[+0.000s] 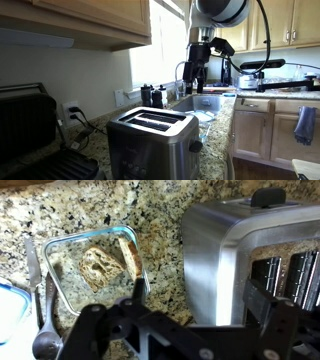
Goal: Put a slice of bread in the right compartment of the toaster
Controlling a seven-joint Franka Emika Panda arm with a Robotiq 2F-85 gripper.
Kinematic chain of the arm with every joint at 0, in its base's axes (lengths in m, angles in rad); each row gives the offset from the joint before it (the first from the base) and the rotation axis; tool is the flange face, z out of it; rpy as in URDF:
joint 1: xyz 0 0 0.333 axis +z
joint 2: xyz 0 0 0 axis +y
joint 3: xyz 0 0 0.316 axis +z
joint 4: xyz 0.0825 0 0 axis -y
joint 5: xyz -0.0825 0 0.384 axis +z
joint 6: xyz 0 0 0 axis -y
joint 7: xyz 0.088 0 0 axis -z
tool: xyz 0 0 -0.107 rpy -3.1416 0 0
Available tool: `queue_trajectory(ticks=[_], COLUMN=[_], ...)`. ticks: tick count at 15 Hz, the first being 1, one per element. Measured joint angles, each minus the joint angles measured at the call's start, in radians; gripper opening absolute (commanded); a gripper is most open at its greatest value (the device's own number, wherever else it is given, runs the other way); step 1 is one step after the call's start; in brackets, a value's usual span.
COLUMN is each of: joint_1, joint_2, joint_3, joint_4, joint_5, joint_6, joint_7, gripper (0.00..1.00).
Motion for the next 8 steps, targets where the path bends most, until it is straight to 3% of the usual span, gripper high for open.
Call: queue_trajectory(ticks=[8], joint_1=[-0.013], joint_2=[0.042], joint_3=[-0.006], joint_4=[0.001], joint_5=[-0.002], joint_6=[0.0], joint_7=[0.004], gripper=[1.0])
